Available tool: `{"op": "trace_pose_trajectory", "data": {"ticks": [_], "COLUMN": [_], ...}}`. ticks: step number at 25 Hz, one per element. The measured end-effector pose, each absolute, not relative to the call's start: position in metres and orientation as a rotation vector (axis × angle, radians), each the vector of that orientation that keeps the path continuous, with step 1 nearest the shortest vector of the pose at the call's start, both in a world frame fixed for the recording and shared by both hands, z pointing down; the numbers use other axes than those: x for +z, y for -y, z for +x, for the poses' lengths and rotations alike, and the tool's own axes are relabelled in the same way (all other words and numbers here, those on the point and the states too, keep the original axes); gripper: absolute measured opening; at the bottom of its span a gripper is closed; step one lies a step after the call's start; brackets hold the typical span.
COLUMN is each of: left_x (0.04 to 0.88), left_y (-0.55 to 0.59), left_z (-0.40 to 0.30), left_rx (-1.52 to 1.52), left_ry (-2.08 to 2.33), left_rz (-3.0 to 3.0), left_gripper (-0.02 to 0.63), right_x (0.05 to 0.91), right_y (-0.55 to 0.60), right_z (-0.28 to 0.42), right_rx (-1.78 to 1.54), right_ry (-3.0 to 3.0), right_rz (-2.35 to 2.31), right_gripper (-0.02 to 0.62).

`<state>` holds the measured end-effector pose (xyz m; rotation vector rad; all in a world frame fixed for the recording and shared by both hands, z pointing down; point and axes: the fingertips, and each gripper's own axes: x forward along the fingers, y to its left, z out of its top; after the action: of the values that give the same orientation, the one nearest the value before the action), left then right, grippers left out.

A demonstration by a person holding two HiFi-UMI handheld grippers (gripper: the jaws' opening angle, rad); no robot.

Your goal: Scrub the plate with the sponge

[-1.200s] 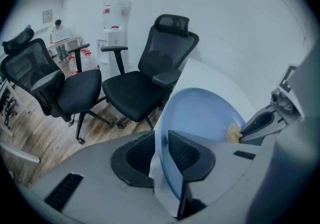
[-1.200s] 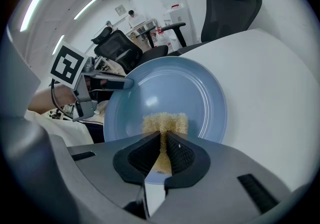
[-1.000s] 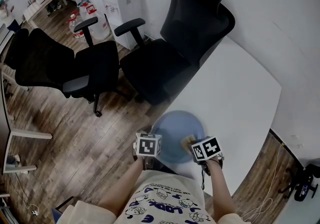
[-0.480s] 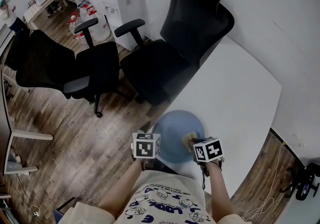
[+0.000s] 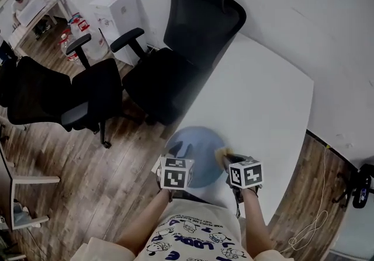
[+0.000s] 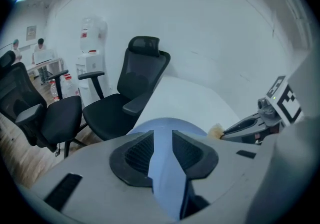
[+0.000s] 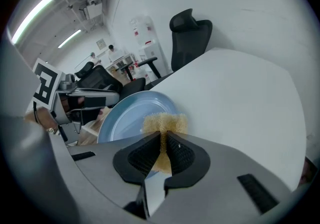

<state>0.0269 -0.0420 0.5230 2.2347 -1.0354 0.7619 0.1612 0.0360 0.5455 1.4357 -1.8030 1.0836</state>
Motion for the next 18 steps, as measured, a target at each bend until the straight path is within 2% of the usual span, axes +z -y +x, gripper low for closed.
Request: {"op": "trace_pose_trajectory", "data": {"ticks": [7,12,18], "left_x": [0.515,0.516,0.522], "left_y": [0.018,0.003,-0.012], "left_z": [0.086,0.112,0.132], "left_rx": [0.781,0.817,0.872], "left_ry": [0.845,0.751,0.665], "left_rz": [2.341,2.395,2.416], "left_gripper": [0.115,0.06,0.044], "right_x": [0.54,0.547,0.557], "right_y": [-0.06,-0.081,-0.099], "right_z": [0.203,0.224,0.239], "right_rx": [1.127,1.179,1.23], "right_ry": [1.707,1.61,1.493], "right_rz": [1.648,1.772,1.865], "right_gripper": [0.046,0.046,0.046]}}
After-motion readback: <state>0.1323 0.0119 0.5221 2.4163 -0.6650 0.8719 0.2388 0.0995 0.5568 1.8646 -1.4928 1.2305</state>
